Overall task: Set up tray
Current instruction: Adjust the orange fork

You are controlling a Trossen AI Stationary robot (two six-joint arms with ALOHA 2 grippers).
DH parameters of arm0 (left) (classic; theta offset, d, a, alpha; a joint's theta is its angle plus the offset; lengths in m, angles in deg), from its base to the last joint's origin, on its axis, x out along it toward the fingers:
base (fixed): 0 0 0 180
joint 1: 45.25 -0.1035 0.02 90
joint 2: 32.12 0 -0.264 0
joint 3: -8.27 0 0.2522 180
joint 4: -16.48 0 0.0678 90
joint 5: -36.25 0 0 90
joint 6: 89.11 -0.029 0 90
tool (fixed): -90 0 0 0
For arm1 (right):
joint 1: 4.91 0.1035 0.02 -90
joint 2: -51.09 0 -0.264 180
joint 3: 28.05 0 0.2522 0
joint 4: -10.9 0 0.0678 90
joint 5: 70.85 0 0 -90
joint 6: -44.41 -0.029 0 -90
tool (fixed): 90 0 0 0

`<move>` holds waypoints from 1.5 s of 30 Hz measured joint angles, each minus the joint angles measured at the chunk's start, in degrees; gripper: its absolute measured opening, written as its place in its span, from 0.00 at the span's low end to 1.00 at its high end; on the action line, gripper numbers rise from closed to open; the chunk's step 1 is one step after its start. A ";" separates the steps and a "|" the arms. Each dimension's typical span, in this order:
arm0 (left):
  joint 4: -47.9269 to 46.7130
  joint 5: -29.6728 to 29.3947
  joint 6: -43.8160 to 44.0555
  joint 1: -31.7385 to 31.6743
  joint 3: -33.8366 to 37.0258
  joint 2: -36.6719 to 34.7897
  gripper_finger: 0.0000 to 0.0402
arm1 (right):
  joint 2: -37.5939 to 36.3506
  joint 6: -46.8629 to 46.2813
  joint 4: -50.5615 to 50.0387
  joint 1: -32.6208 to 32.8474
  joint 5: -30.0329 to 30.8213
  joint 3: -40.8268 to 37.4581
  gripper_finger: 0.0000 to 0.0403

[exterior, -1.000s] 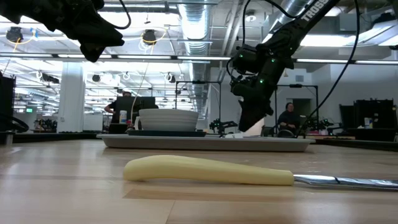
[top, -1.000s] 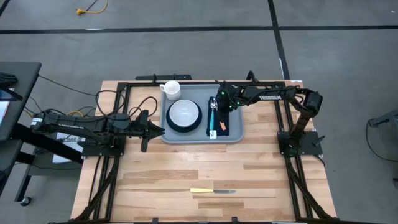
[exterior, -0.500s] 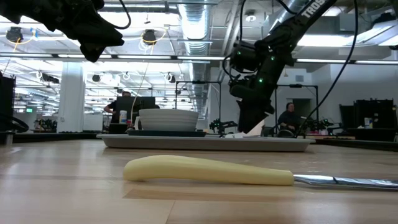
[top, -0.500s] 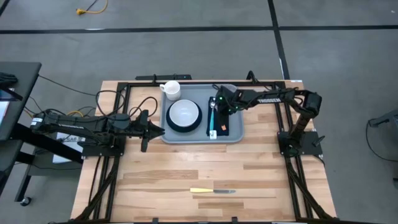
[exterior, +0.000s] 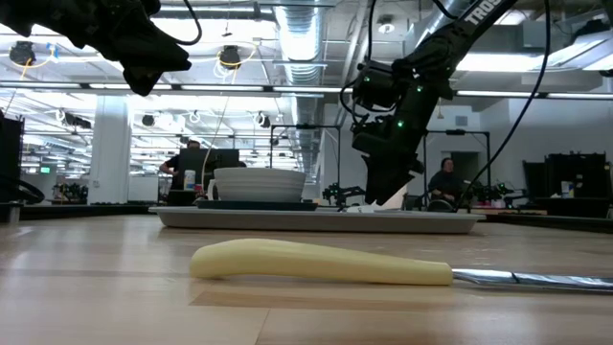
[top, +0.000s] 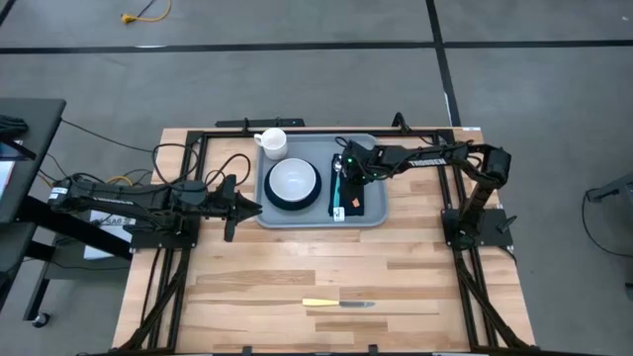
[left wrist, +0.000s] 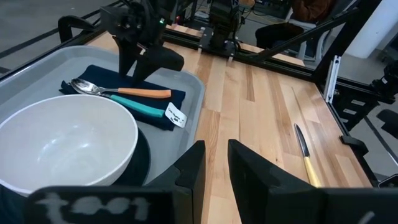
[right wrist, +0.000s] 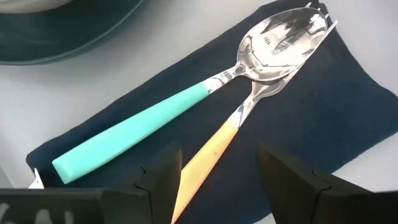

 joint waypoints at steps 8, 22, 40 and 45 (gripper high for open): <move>0.00 -0.02 -0.02 0.00 0.00 0.00 0.14 | 1.80 -0.10 1.79 1.04 0.00 -0.07 0.48; 0.07 1.20 -0.04 0.04 0.00 -0.01 0.14 | 3.91 -0.04 2.36 0.95 0.03 -0.15 0.47; 0.06 1.30 -0.07 0.04 0.00 0.02 0.14 | 3.87 -1.49 2.30 0.95 3.31 -0.15 0.31; 0.06 1.27 -0.07 0.04 0.00 0.02 0.14 | 3.82 -1.57 2.32 0.95 3.42 -0.14 0.19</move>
